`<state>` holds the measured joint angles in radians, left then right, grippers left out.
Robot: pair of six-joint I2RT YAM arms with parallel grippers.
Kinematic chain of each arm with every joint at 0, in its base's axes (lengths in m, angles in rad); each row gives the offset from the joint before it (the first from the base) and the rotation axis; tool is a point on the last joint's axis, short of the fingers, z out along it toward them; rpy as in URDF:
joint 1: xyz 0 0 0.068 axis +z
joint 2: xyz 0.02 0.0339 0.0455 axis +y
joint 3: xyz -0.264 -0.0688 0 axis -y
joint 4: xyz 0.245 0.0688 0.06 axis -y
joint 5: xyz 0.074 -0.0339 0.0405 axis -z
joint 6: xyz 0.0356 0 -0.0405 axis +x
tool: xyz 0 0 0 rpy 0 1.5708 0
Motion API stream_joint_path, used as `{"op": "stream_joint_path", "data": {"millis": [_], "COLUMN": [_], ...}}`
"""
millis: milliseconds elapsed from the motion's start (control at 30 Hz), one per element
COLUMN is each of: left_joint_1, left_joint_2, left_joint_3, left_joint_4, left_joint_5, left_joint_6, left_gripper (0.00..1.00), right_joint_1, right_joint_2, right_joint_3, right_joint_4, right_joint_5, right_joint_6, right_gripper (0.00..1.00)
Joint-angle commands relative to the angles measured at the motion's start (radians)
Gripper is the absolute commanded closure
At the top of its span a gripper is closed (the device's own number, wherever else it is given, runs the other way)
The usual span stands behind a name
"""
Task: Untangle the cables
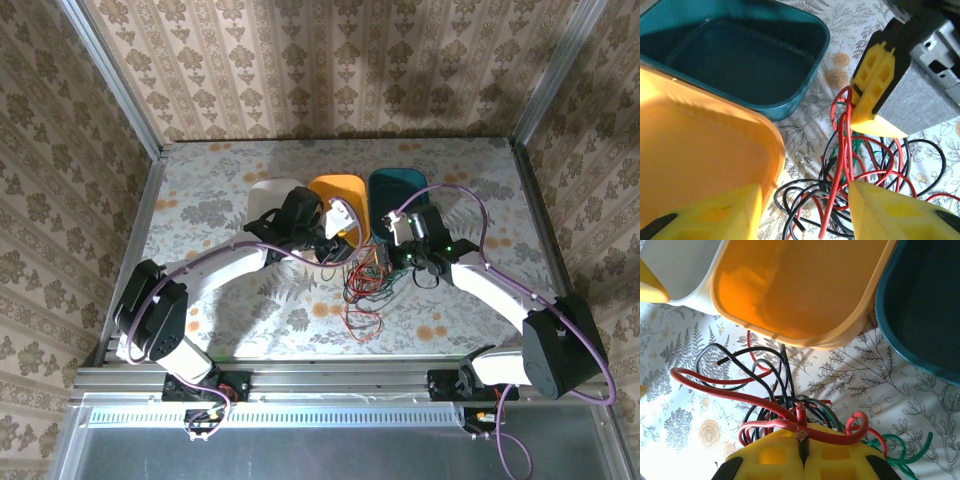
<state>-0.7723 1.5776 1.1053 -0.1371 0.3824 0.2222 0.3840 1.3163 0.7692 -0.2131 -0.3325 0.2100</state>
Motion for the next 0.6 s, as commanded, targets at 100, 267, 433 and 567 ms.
{"op": "stream_joint_path", "data": {"millis": [100, 267, 433, 567], "left_joint_1": [-0.015, -0.031, -0.03, -0.03], "left_joint_2": [0.055, 0.121, 0.183, 0.189], "left_joint_3": [0.06, 0.101, 0.139, 0.142], "left_joint_4": [-0.043, -0.072, -0.092, -0.048], "left_joint_5": [0.06, 0.074, 0.082, 0.09], "left_joint_6": [0.038, 0.059, 0.056, 0.026], "left_gripper": [0.5, 0.52, 0.82, 1.0], "right_joint_1": [-0.004, -0.004, -0.005, -0.005], "right_joint_2": [-0.008, -0.008, -0.015, -0.023], "right_joint_3": [-0.005, 0.002, -0.002, -0.008], "right_joint_4": [-0.012, -0.024, -0.031, -0.049], "right_joint_5": [-0.051, -0.063, -0.057, -0.037], "right_joint_6": [0.017, 0.015, 0.02, 0.028], "right_gripper": [1.0, 1.0, 1.0, 0.99]}}
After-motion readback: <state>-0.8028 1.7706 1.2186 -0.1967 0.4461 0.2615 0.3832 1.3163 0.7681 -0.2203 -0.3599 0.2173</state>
